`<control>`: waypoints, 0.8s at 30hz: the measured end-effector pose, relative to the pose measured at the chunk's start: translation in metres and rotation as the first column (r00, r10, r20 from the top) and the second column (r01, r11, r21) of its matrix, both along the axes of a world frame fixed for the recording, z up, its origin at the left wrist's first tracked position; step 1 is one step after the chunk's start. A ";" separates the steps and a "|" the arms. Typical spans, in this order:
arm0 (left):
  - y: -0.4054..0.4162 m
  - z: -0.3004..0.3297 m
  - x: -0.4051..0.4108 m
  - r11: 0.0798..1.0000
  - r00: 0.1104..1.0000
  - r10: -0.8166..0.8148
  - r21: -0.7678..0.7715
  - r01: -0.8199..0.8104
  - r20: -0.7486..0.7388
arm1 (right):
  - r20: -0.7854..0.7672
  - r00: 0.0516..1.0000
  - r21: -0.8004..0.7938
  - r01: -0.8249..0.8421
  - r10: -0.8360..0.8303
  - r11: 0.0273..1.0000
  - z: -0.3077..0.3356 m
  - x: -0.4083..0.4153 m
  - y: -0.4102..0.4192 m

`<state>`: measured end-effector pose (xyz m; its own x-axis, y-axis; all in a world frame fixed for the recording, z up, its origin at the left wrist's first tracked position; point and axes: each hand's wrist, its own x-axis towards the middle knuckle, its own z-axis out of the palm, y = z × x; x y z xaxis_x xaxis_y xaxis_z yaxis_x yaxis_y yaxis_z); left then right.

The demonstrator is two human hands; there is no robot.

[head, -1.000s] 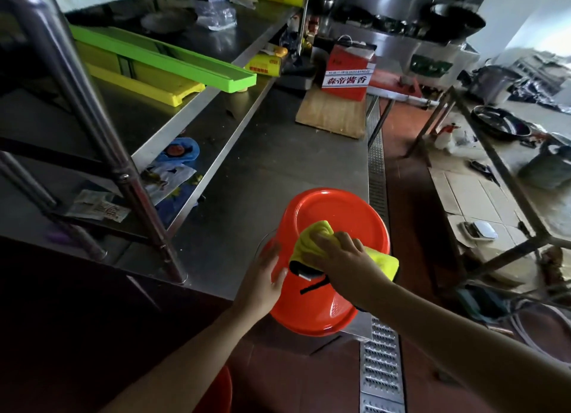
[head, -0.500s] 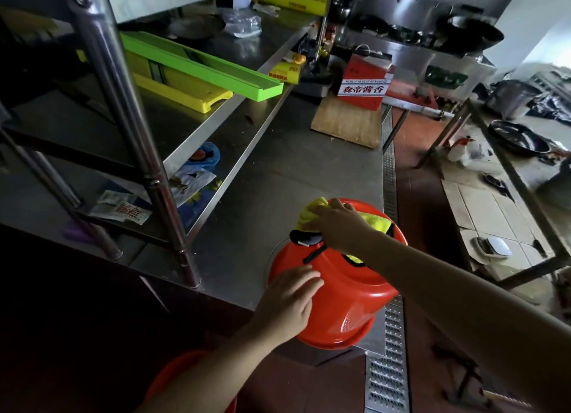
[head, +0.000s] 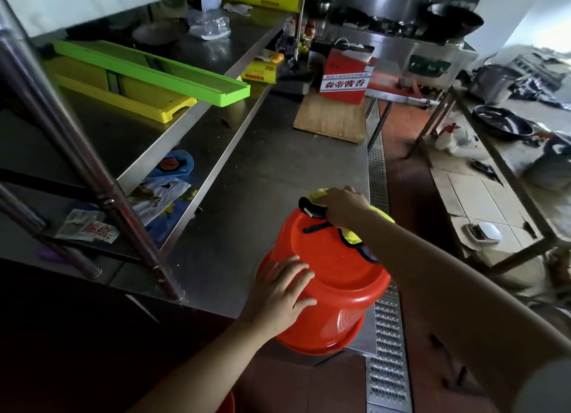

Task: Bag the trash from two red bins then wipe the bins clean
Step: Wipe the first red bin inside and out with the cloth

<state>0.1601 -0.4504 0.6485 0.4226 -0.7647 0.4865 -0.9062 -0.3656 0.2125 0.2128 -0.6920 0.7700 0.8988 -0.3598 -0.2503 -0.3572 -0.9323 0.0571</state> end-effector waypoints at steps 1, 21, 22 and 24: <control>-0.002 0.000 0.001 1.000 1.000 0.003 -0.002 -0.003 0.005 | 0.009 0.997 0.019 0.073 -0.073 0.997 0.000 -0.006 -0.014; -0.006 0.008 0.001 0.999 0.995 -0.023 -0.030 0.026 0.092 | 0.438 0.827 0.296 0.238 -0.353 0.925 -0.060 -0.211 0.012; -0.006 0.006 0.001 0.999 0.996 -0.025 -0.033 0.028 0.085 | 0.450 0.822 0.279 0.242 -0.349 0.929 -0.062 -0.215 0.022; -0.007 0.003 0.001 0.999 0.997 -0.027 -0.041 0.030 0.069 | 0.480 0.810 0.246 0.245 -0.337 0.938 -0.066 -0.221 0.042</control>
<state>0.1614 -0.4579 0.6519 0.3653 -0.7541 0.5458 -0.9292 -0.3311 0.1644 -0.0077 -0.6497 0.7043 0.7733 -0.6201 0.1320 -0.5478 -0.7584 -0.3532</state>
